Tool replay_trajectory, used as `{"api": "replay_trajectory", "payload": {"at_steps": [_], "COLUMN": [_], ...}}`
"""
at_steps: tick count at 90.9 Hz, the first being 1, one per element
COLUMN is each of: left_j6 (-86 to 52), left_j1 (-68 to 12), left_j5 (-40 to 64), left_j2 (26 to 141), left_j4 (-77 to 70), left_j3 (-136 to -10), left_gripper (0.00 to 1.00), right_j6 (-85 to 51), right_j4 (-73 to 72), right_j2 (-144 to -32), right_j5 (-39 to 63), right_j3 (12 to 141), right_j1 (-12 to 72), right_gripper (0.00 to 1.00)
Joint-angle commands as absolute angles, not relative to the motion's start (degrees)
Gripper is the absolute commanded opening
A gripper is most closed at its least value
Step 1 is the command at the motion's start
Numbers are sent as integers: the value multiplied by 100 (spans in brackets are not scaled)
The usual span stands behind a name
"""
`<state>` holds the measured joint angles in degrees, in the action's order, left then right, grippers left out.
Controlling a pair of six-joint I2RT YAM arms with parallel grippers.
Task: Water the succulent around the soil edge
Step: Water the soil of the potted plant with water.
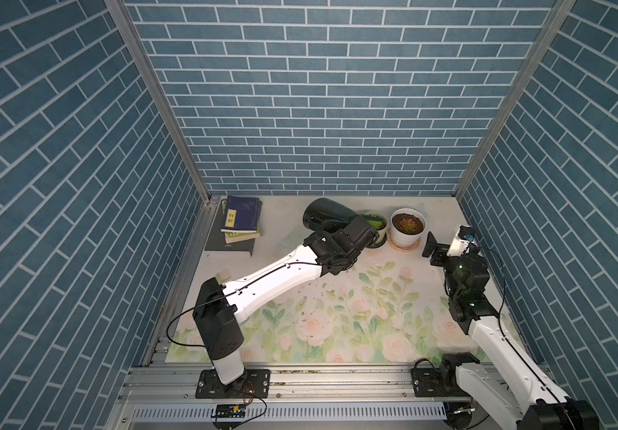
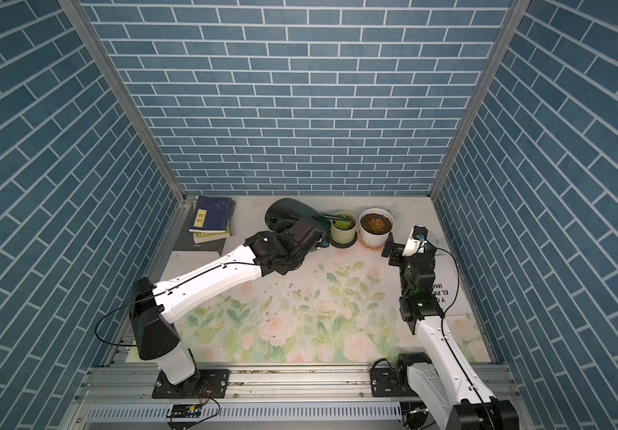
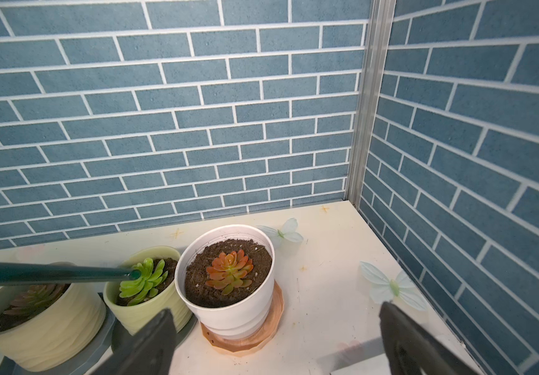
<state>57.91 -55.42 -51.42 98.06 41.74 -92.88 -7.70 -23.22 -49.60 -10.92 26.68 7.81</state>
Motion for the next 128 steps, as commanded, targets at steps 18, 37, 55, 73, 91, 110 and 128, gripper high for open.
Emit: {"api": "replay_trajectory", "payload": {"at_steps": [18, 37, 55, 73, 91, 110, 128], "left_j6": [5876, 6168, 6461, 6699, 6737, 6728, 6672], "left_j1": [-5492, -5384, -5309, -5309, -5364, -5473, -5578], "left_j5": [-5961, -6174, -6245, -6191, -5854, -5560, -5340], "left_j2": [9401, 9587, 9896, 10101, 10102, 9995, 9887], "left_j4": [4021, 3787, 3519, 3267, 3054, 2884, 2847], "left_j3": [-9097, -9209, -9575, -9782, -9794, -9676, -9476], "left_gripper": [0, 0, 0, 0, 0, 0, 0], "right_j6": [-809, -809, -803, -807, -805, -801, -803], "right_j4": [-2516, -2514, -2523, -2531, -2531, -2532, -2527], "right_j2": [-4970, -4943, -4943, -4907, -4900, -4896, -4890], "right_j5": [-1057, -1055, -1043, -1045, -1037, -1037, -1028], "right_j3": [2654, 2654, 2660, 2648, 2639, 2635, 2632], "right_j1": [738, 734, 727, 722, 712, 712, 712], "right_gripper": [99, 99, 99, 99, 100, 99, 99]}}
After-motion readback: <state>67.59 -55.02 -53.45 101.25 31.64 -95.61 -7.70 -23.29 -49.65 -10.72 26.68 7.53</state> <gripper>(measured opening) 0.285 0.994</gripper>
